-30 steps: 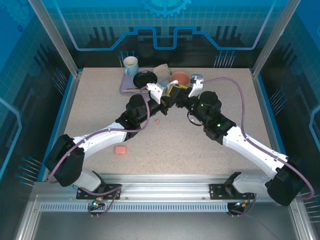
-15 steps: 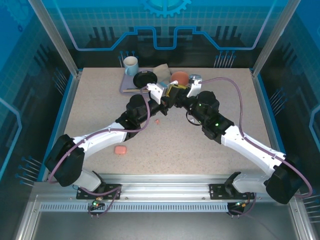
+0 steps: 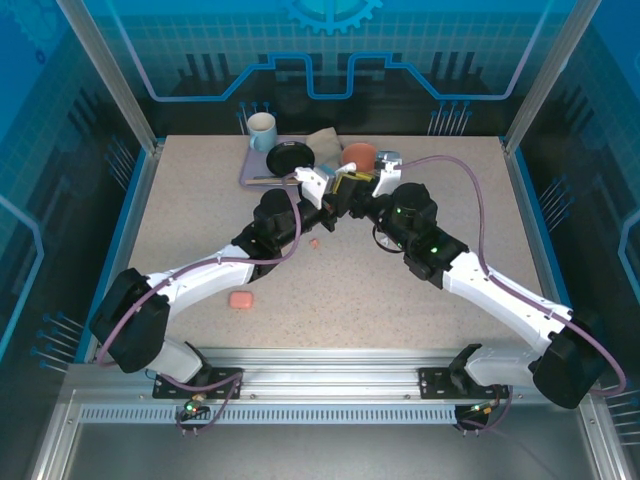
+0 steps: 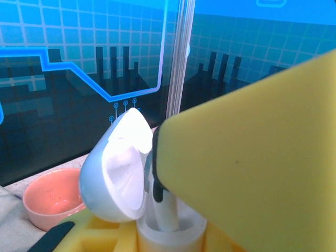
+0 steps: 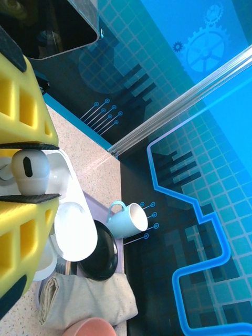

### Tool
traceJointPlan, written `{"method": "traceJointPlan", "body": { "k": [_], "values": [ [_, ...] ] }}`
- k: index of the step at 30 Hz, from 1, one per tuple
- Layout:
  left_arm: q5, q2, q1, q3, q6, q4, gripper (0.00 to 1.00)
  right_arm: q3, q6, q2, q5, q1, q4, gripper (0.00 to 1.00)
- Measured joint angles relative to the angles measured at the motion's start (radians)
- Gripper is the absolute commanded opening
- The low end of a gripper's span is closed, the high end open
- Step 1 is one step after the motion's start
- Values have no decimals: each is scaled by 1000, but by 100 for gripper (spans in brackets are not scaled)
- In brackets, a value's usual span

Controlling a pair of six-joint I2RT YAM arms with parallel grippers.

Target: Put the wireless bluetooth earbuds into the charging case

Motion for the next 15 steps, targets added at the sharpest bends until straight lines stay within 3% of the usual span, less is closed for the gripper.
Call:
{"method": "traceJointPlan", "body": {
  "k": [7, 15],
  "values": [
    [0, 4, -1, 0, 0, -3, 0, 0, -9, -2, 1, 1, -18, 31],
    [0, 6, -1, 0, 0, -15, 0, 5, -8, -4, -3, 11, -38, 48]
  ]
}}
